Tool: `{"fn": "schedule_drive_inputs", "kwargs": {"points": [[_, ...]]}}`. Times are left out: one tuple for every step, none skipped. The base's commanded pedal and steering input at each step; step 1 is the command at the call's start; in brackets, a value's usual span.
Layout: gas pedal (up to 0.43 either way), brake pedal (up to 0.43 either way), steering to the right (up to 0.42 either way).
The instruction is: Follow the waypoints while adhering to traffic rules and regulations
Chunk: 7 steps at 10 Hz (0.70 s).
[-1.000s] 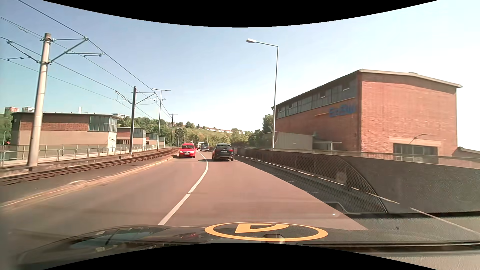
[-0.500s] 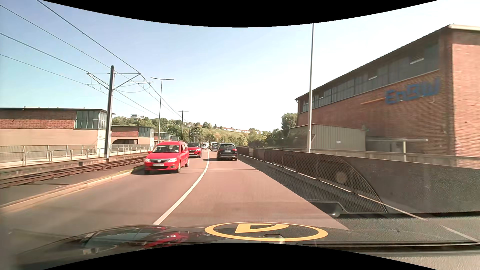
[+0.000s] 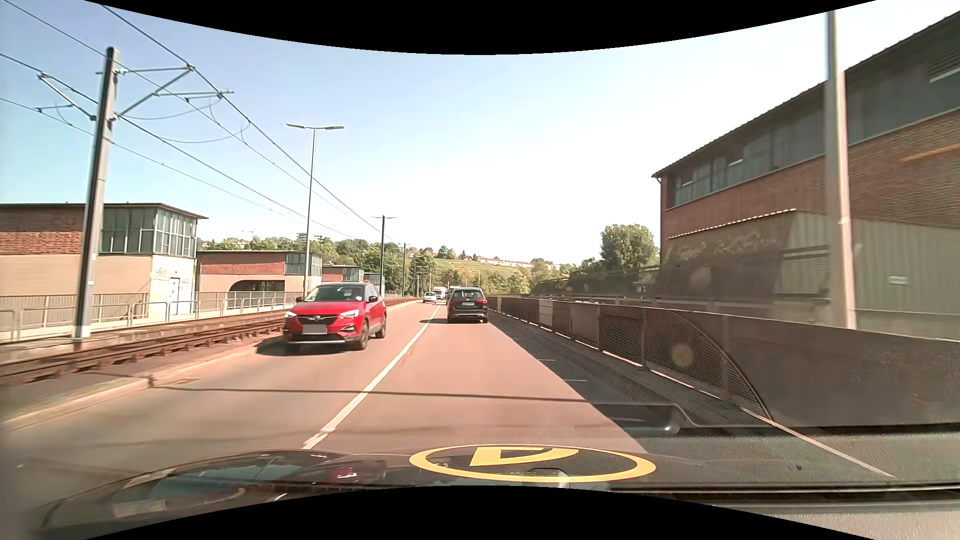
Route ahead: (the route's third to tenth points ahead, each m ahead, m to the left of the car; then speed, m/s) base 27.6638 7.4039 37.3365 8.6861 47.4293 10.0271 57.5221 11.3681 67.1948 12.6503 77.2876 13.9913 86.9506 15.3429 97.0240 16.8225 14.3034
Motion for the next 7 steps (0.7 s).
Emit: {"fn": "schedule_drive_inputs", "kwargs": {"points": [[0.13,0.0,-0.046],[0.118,0.0,-0.045],[0.098,0.0,-0.045],[0.098,0.0,-0.043],[0.098,0.0,-0.04],[0.098,0.0,-0.034],[0.098,0.0,-0.031]]}}
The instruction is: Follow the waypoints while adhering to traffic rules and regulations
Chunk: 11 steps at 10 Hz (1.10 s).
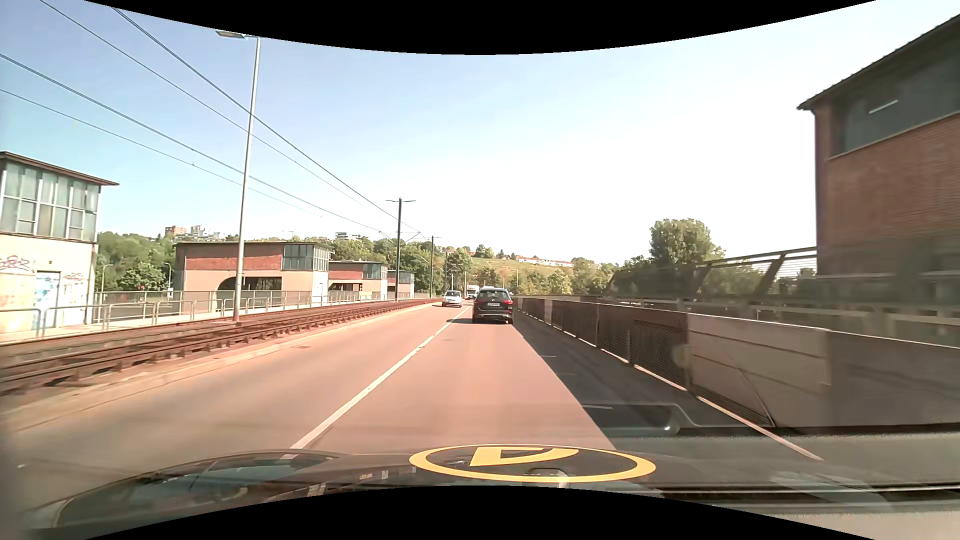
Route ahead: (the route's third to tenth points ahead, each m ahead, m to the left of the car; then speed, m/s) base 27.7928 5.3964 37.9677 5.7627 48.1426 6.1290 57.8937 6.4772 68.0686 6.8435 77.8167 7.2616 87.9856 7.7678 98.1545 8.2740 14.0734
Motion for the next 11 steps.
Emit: {"fn": "schedule_drive_inputs", "kwargs": {"points": [[0.098,0.0,-0.028],[0.098,0.0,-0.025],[0.098,0.0,-0.021],[0.098,0.0,-0.016],[0.11,0.0,-0.012],[0.118,0.0,-0.01],[0.138,0.0,-0.009],[0.169,0.0,-0.005],[0.169,0.0,-0.004],[0.177,0.0,-0.004],[0.189,0.0,-0.004]]}}
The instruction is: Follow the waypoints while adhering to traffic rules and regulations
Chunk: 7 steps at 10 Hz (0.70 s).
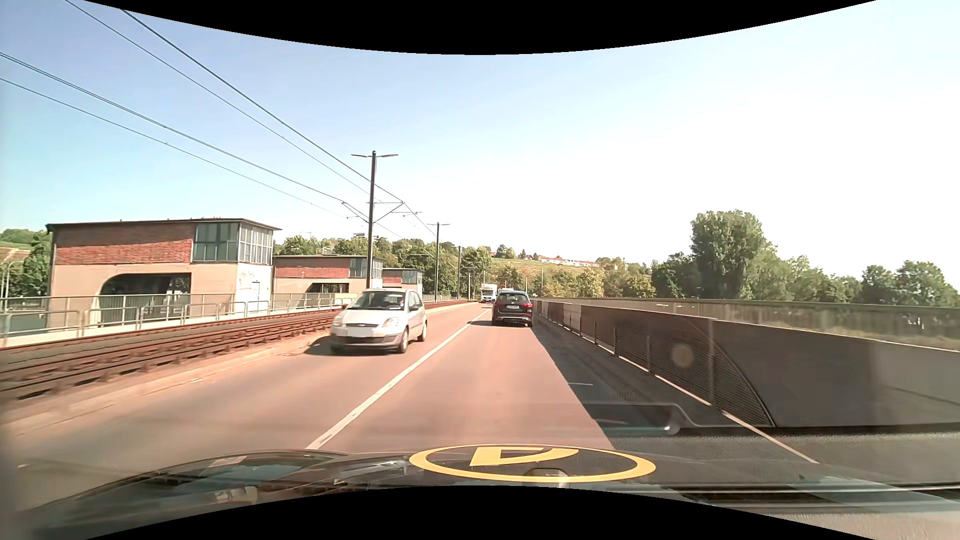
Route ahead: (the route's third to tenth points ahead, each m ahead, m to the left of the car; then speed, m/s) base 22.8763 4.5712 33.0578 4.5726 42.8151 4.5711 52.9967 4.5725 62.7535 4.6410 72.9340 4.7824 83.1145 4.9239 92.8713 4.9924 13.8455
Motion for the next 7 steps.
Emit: {"fn": "schedule_drive_inputs", "kwargs": {"points": [[0.189,0.0,-0.003],[0.189,0.0,-0.003],[0.189,0.0,-0.003],[0.189,0.0,-0.003],[0.189,0.0,-0.002],[0.189,0.0,-0.002],[0.189,0.0,-0.002]]}}
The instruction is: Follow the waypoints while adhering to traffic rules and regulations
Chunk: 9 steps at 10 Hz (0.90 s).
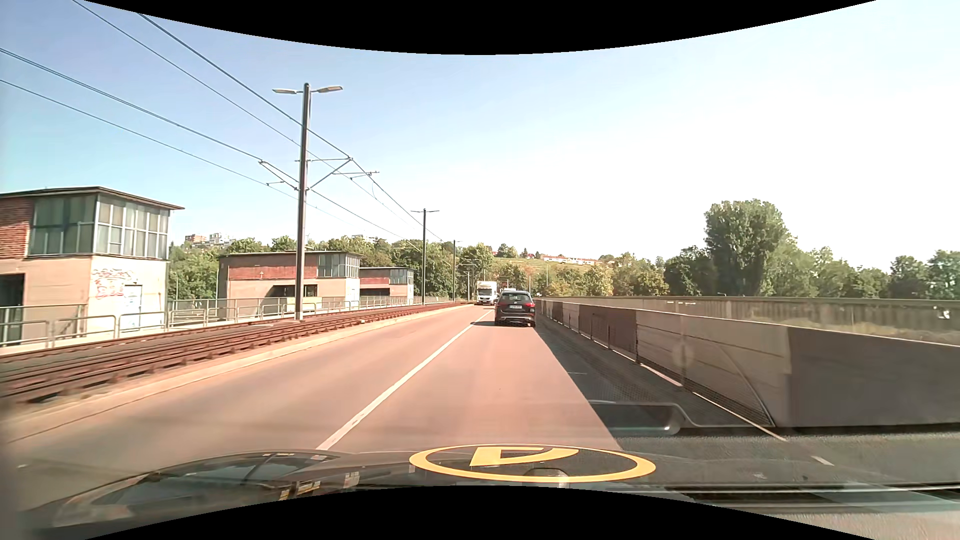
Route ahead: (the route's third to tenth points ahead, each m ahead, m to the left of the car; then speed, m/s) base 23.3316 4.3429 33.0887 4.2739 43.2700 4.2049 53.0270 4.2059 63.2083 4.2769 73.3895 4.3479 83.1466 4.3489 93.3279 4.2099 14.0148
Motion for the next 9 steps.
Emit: {"fn": "schedule_drive_inputs", "kwargs": {"points": [[0.189,0.0,-0.001],[0.189,0.0,0.001],[0.189,0.0,0.001],[0.189,0.0,0.001],[0.177,0.0,0.002],[0.177,0.0,0.001],[0.169,0.0,0.002],[0.169,0.0,0.001],[0.157,0.0,0.002]]}}
